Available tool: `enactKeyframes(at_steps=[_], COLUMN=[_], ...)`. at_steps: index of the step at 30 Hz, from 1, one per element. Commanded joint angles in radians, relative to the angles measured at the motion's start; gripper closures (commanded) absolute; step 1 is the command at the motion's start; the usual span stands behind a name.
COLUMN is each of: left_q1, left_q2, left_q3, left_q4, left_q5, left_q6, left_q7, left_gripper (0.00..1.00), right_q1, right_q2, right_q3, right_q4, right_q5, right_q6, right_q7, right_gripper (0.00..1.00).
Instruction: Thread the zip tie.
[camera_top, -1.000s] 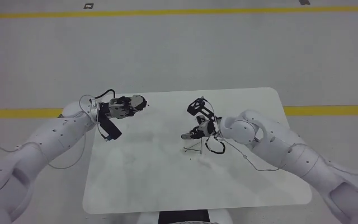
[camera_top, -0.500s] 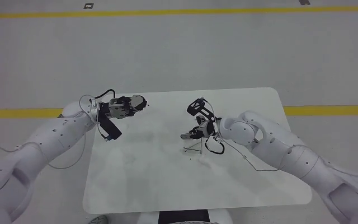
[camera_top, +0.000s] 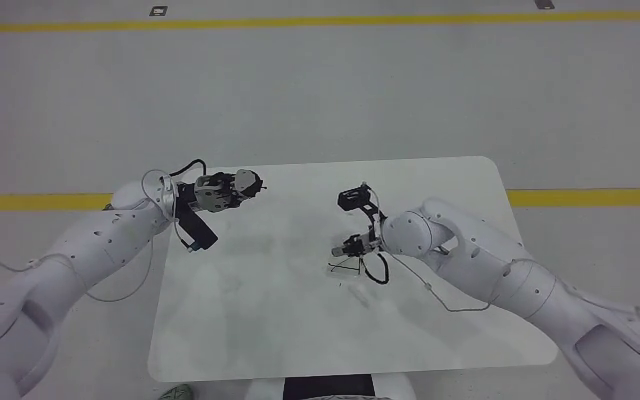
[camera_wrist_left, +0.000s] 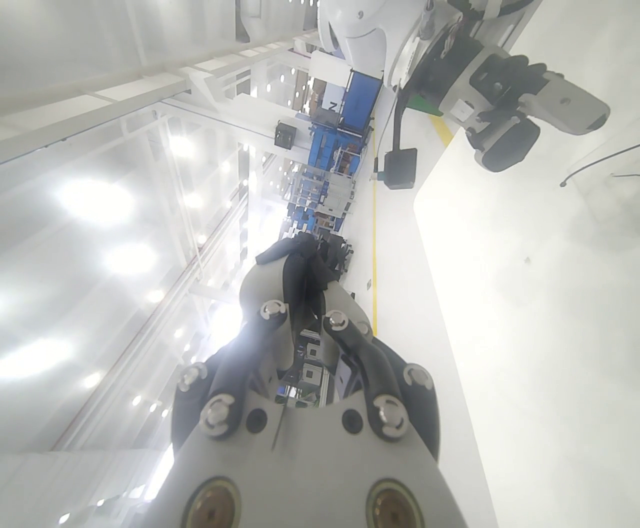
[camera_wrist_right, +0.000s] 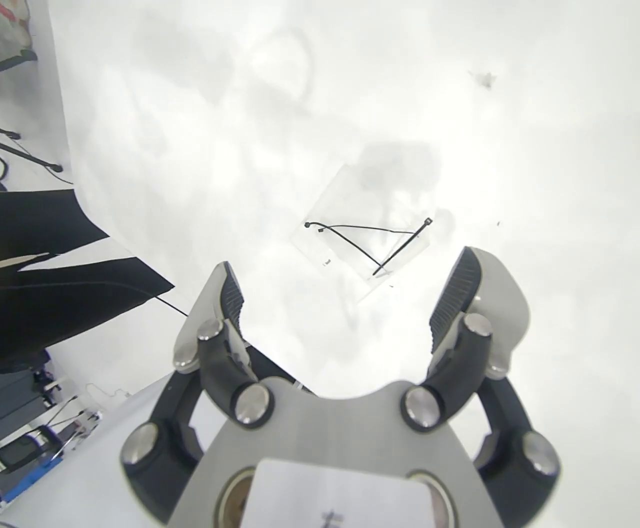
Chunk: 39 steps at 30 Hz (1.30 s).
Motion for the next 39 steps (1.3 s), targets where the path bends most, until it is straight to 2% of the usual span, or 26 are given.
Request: enactKeyframes(at_steps=[1, 7, 17, 23, 29, 39], left_q1=[0.0, 0.0, 0.0, 0.0, 0.0, 0.0], left_q2=[0.0, 0.0, 0.0, 0.0, 0.0, 0.0], left_q3=[0.0, 0.0, 0.0, 0.0, 0.0, 0.0], left_q4=[0.0, 0.0, 0.0, 0.0, 0.0, 0.0], left_q5=[0.0, 0.0, 0.0, 0.0, 0.0, 0.0], left_q6=[0.0, 0.0, 0.0, 0.0, 0.0, 0.0], left_q7=[0.0, 0.0, 0.0, 0.0, 0.0, 0.0], left_gripper=[1.0, 1.0, 1.0, 1.0, 1.0, 1.0], right_q1=[0.001, -0.012, -0.012, -0.047, -0.069, -0.096], right_q2=[-0.01, -0.04, -0.04, -0.054, -0.086, -0.13], right_q3=[0.0, 0.052, 0.052, 0.067, 0.093, 0.149], right_q4=[0.016, 0.079, 0.079, 0.095, 0.186, 0.223], right_q5=[0.0, 0.094, 0.094, 0.118, 0.163, 0.12], right_q6=[-0.002, -0.002, -0.002, -0.002, -0.002, -0.002], right_q7=[0.036, 0.098, 0.098, 0.051, 0.002, -0.046], right_gripper=[0.0, 0.0, 0.0, 0.0, 0.0, 0.0])
